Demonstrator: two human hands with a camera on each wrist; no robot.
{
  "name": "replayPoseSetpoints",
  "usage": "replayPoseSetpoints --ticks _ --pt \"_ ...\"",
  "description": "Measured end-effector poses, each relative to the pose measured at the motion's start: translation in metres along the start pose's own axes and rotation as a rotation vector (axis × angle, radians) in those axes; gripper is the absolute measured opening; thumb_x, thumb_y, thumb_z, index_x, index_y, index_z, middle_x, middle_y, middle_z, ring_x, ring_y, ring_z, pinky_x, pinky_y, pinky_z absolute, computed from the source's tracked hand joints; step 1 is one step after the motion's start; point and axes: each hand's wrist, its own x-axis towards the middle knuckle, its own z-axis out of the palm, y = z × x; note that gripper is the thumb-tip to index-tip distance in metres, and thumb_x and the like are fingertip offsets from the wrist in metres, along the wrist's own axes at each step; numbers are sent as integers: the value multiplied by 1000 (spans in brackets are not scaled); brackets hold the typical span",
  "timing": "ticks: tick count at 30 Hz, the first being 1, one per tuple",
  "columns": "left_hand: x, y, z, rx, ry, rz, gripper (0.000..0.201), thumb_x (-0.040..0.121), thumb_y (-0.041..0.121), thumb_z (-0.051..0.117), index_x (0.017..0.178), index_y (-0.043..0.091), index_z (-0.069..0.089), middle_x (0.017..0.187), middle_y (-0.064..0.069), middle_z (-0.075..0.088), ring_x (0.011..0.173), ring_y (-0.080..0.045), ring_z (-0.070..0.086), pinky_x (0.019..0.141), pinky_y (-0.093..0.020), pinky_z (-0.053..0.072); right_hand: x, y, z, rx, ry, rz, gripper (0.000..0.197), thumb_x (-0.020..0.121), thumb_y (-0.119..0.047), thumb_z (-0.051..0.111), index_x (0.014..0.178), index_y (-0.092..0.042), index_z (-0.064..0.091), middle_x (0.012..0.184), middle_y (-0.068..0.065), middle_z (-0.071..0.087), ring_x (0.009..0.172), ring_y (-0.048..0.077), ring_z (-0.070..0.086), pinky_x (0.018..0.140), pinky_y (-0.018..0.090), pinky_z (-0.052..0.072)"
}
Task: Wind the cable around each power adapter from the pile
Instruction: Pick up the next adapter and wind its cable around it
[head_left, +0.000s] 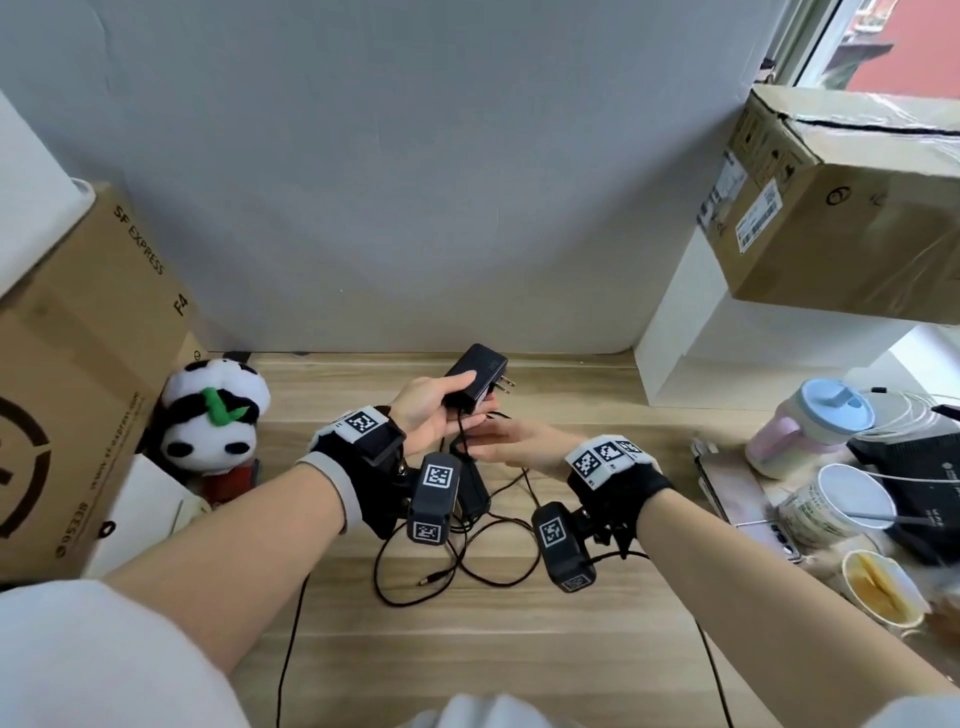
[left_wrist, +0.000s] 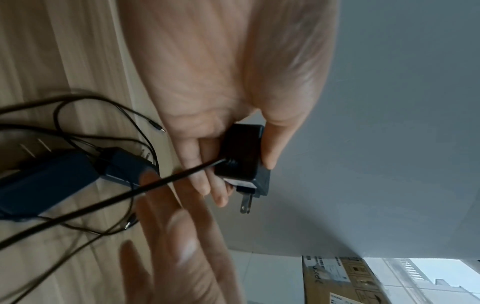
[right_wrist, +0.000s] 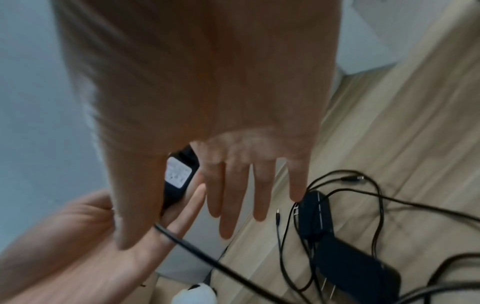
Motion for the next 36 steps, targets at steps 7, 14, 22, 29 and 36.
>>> replayPoseSetpoints --ticks 7,14,22,29,36 --pt "0 6 0 -125 72 89 10 90 9 59 95 1 58 80 -12 62 60 -14 62 56 -18 51 1 21 -4 433 21 23 28 96 -24 49 75 -12 62 51 -4 47 54 10 51 72 22 49" --pt "-3 4 1 -112 11 40 23 92 26 56 102 6 61 86 -10 66 65 -12 48 65 -21 41 -9 35 -24 512 330 211 33 91 -31 58 64 -14 49 46 -6 31 47 11 31 56 22 36" --pt "-2 -3 8 275 -33 20 14 85 30 64 93 19 65 86 -4 70 89 -19 50 65 -21 34 -5 23 -35 504 470 235 27 92 -23 58 69 -12 48 53 -3 31 37 7 27 39 18 22" --pt "-3 -6 8 639 -28 -44 25 87 21 65 108 7 65 102 -7 64 93 -16 59 86 -30 47 -8 -1 -43 544 473 56 27 98 -21 47 73 -11 49 43 -9 33 40 7 29 40 16 25" --pt "8 -8 13 485 220 52 17 83 9 69 79 -1 57 91 -17 62 81 -25 65 63 -21 56 -5 -16 -30 417 335 -91 28 99 -17 42 74 -13 54 55 0 46 50 12 41 51 20 35"
